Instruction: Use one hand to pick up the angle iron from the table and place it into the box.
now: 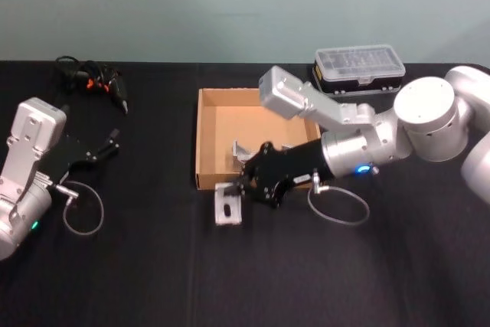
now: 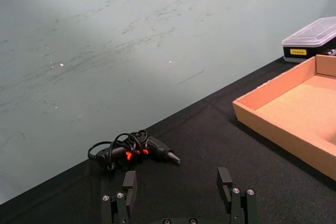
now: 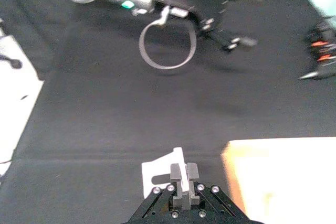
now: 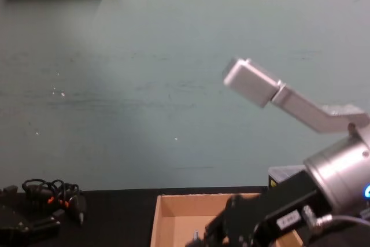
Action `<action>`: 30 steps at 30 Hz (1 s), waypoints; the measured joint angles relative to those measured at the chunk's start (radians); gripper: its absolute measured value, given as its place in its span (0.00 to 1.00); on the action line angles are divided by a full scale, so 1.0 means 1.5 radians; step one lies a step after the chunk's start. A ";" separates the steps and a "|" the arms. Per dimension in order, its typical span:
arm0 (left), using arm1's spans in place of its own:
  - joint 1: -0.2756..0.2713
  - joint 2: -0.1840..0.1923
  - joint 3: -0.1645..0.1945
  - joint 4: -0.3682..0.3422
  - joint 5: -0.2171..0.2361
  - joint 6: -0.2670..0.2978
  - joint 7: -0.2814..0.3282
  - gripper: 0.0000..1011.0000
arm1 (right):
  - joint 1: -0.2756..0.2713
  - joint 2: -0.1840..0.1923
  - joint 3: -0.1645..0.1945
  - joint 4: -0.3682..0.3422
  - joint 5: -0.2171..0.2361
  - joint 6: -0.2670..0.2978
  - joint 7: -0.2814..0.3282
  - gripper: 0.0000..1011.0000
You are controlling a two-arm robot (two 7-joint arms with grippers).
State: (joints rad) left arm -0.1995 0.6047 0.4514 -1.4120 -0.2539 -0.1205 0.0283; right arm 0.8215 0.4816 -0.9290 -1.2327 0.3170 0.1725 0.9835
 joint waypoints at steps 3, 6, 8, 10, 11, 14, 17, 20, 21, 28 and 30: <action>0.000 0.000 0.000 0.000 0.000 0.000 0.000 0.99 | -0.006 0.012 0.020 -0.018 0.003 0.007 -0.032 0.07; 0.000 0.000 0.000 0.000 0.000 0.000 0.000 0.99 | -0.015 0.018 0.041 -0.028 0.003 0.012 -0.070 0.07; 0.000 0.000 0.000 0.000 0.000 0.000 0.000 0.99 | -0.023 0.018 0.057 -0.031 0.001 0.017 -0.104 0.07; 0.000 0.000 0.000 0.000 0.000 0.000 0.000 0.99 | -0.029 0.018 0.068 -0.032 -0.003 0.019 -0.127 0.07; 0.000 0.000 0.000 0.000 0.000 0.000 0.000 0.99 | -0.032 0.017 0.073 -0.033 -0.005 0.020 -0.141 0.07; 0.000 0.000 0.000 0.000 0.000 0.000 0.000 0.99 | -0.045 0.011 0.095 -0.032 -0.014 0.024 -0.195 0.07; 0.000 0.000 0.000 0.000 0.000 0.000 0.000 0.99 | -0.057 -0.002 0.119 -0.022 -0.025 0.031 -0.258 0.07; 0.000 0.000 0.000 0.000 0.000 0.000 0.000 0.99 | -0.061 -0.014 0.131 -0.008 -0.030 0.032 -0.288 0.07; 0.000 0.000 0.000 0.000 0.000 0.000 0.000 0.99 | -0.061 -0.018 0.135 -0.001 -0.032 0.032 -0.295 0.07; 0.000 0.000 0.000 0.000 0.000 0.000 0.000 0.99 | -0.044 -0.062 0.146 0.074 -0.045 0.026 -0.315 0.07; 0.000 0.000 0.000 0.000 0.000 0.000 0.000 0.99 | -0.035 -0.078 0.146 0.105 -0.050 0.023 -0.316 0.07</action>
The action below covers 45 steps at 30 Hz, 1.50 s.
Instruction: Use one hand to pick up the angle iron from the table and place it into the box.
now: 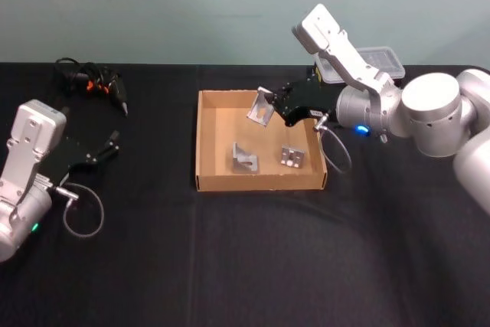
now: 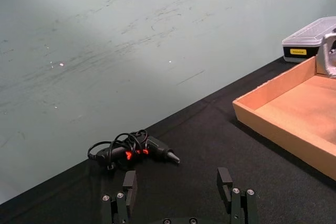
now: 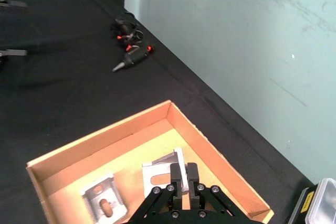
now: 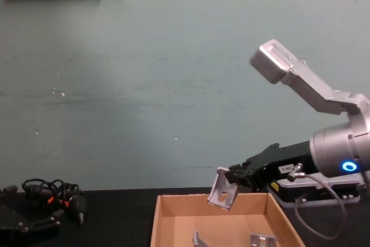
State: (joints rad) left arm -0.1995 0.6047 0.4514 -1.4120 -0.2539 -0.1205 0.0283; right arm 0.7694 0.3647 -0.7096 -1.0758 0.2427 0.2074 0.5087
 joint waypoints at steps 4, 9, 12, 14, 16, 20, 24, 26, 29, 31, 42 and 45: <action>0.000 0.000 0.000 0.000 0.000 0.000 0.000 0.99 | 0.015 -0.028 0.000 0.054 -0.009 -0.003 0.000 0.07; 0.000 0.000 0.000 0.000 0.000 0.000 0.000 0.99 | 0.026 -0.048 -0.001 0.094 -0.020 -0.007 0.003 0.07; 0.000 0.000 0.000 0.000 0.000 0.000 0.000 0.99 | 0.030 -0.057 -0.002 0.113 -0.026 -0.007 0.007 0.07; 0.000 0.000 0.000 0.000 0.000 0.000 0.000 0.99 | 0.033 -0.062 -0.003 0.123 -0.031 -0.006 0.011 0.07; 0.000 0.000 0.000 0.000 0.000 0.000 0.000 0.99 | 0.034 -0.064 -0.003 0.128 -0.034 -0.006 0.014 0.07; 0.000 0.000 0.000 0.000 0.000 0.000 0.000 0.99 | 0.035 -0.070 -0.003 0.140 -0.042 -0.005 0.023 0.07; 0.000 0.000 0.000 0.000 0.000 0.000 0.000 0.99 | 0.034 -0.072 -0.001 0.143 -0.046 -0.006 0.028 0.07; 0.000 0.000 0.000 0.000 0.000 0.000 0.000 0.99 | 0.034 -0.073 0.001 0.144 -0.049 -0.008 0.031 0.07; 0.000 0.000 0.000 0.000 0.000 0.000 0.000 0.99 | 0.033 -0.074 0.004 0.145 -0.053 -0.009 0.035 0.10; 0.000 0.000 0.000 0.000 0.000 0.000 0.000 0.99 | 0.032 -0.074 0.006 0.146 -0.055 -0.011 0.037 0.16; 0.000 0.000 0.000 0.000 0.000 0.000 0.000 0.99 | 0.008 -0.069 0.034 0.112 -0.065 -0.027 0.023 0.51; 0.000 0.000 0.000 0.000 0.000 0.000 0.000 0.99 | -0.007 -0.063 0.047 0.088 -0.068 -0.034 0.010 0.61</action>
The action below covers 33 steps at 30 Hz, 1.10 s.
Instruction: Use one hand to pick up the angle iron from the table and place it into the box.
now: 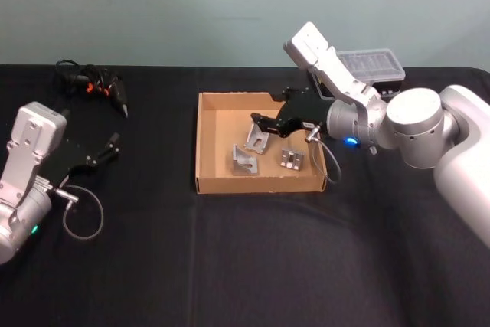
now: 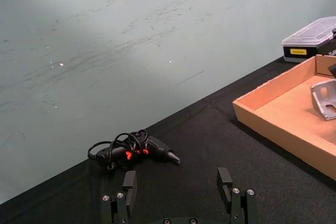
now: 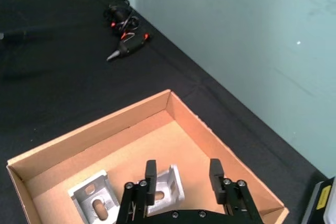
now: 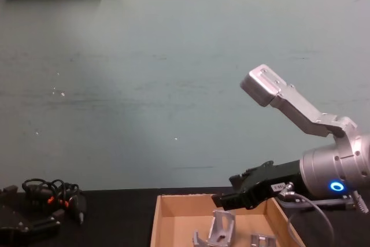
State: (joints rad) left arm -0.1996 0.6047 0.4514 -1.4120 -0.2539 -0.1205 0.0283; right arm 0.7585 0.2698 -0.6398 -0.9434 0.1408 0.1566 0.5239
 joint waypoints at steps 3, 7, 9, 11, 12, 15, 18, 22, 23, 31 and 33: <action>0.000 0.000 0.000 0.000 0.000 0.000 0.000 0.99 | -0.010 0.004 0.007 -0.017 -0.002 -0.006 -0.010 0.69; 0.000 0.000 0.000 0.000 0.000 0.000 0.000 0.99 | -0.035 0.013 0.027 -0.058 -0.004 -0.019 -0.035 0.82; 0.000 0.000 0.000 0.000 0.000 0.000 0.000 0.99 | -0.052 0.018 0.040 -0.085 -0.004 -0.028 -0.050 0.89; 0.000 0.000 0.000 0.000 0.000 0.000 0.000 0.99 | -0.071 0.025 0.053 -0.116 -0.005 -0.040 -0.068 0.92; 0.000 0.000 0.000 0.000 0.000 0.000 0.000 0.99 | -0.078 0.027 0.057 -0.127 -0.006 -0.045 -0.075 0.95; 0.000 0.000 0.000 0.000 0.000 0.000 0.000 0.99 | -0.101 0.034 0.072 -0.160 -0.007 -0.057 -0.094 0.99; 0.000 0.000 0.000 0.000 0.000 0.000 0.000 0.99 | -0.135 0.045 0.090 -0.208 -0.014 -0.072 -0.120 0.99; 0.000 0.000 0.000 0.000 0.000 0.000 0.000 0.99 | -0.165 0.057 0.105 -0.246 -0.021 -0.080 -0.137 0.99; 0.000 0.000 0.000 0.000 0.000 0.000 0.000 0.99 | -0.171 0.060 0.108 -0.253 -0.023 -0.082 -0.140 0.99; 0.000 0.000 0.000 0.000 0.000 0.000 0.000 0.99 | -0.235 0.092 0.143 -0.307 -0.045 -0.100 -0.174 0.99; 0.000 0.000 0.000 0.000 0.000 0.000 0.000 0.99 | -0.249 0.098 0.152 -0.315 -0.048 -0.103 -0.181 0.99</action>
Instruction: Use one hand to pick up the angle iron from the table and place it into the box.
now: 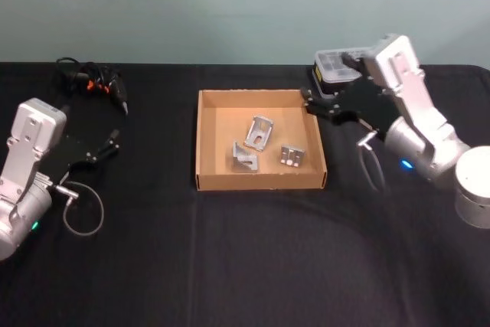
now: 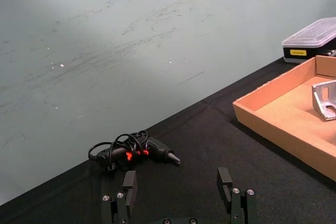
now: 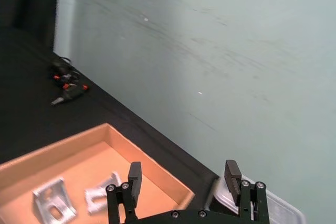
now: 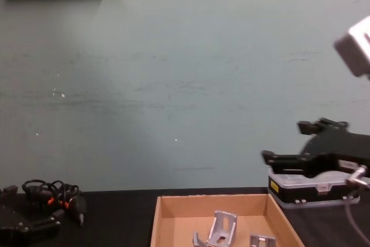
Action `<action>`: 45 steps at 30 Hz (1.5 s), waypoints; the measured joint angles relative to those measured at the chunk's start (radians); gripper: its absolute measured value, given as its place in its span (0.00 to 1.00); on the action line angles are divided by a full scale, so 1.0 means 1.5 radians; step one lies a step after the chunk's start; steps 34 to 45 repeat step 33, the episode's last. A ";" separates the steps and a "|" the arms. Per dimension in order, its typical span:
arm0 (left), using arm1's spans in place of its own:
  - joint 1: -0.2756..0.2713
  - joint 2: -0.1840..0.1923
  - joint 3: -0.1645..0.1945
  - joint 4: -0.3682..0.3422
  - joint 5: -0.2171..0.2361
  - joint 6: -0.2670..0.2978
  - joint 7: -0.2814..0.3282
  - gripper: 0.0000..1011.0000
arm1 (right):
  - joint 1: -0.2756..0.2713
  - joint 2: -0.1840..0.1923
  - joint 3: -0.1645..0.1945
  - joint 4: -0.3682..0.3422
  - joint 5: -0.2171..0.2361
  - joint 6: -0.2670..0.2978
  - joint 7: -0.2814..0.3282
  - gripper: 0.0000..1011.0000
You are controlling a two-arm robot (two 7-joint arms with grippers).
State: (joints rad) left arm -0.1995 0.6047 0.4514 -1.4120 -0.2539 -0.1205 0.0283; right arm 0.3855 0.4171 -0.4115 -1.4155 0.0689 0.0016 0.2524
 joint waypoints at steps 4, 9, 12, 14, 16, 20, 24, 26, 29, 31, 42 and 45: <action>0.000 0.000 0.000 0.000 0.000 0.000 0.000 0.99 | -0.035 0.013 0.027 -0.017 -0.004 -0.010 -0.020 0.99; 0.000 0.000 0.000 0.000 0.000 0.000 0.000 0.99 | -0.062 0.022 0.050 -0.025 -0.006 -0.020 -0.029 0.99; 0.000 0.000 0.000 0.000 0.000 0.000 0.000 0.99 | -0.077 0.024 0.062 -0.026 -0.008 -0.028 -0.035 0.99; 0.000 0.000 0.000 0.000 0.000 0.000 0.000 0.99 | -0.077 0.024 0.063 -0.026 -0.008 -0.029 -0.035 0.99; 0.000 0.000 0.000 0.000 0.000 0.000 0.000 0.99 | -0.076 0.024 0.062 -0.026 -0.008 -0.029 -0.035 0.99; 0.000 0.000 0.000 0.000 0.000 0.000 0.000 0.99 | -0.075 0.024 0.061 -0.026 -0.007 -0.029 -0.035 0.99; 0.000 0.000 0.000 0.000 0.000 0.000 0.000 0.99 | -0.074 0.023 0.060 -0.026 -0.007 -0.028 -0.034 0.99; 0.000 0.000 0.000 0.000 0.000 0.000 0.000 0.99 | -0.074 0.023 0.059 -0.026 -0.007 -0.028 -0.034 0.99; 0.000 0.000 0.000 0.000 0.000 0.000 0.000 0.99 | -0.073 0.023 0.059 -0.026 -0.007 -0.028 -0.034 0.99; 0.000 0.000 0.000 0.000 0.000 0.000 0.000 0.99 | -0.073 0.023 0.059 -0.026 -0.007 -0.027 -0.034 0.99; 0.000 0.000 0.000 0.000 0.000 0.000 0.000 0.99 | -0.072 0.023 0.058 -0.026 -0.007 -0.027 -0.034 0.99; 0.000 0.000 0.000 0.000 0.000 0.000 0.000 0.99 | -0.072 0.023 0.058 -0.026 -0.007 -0.027 -0.034 0.99</action>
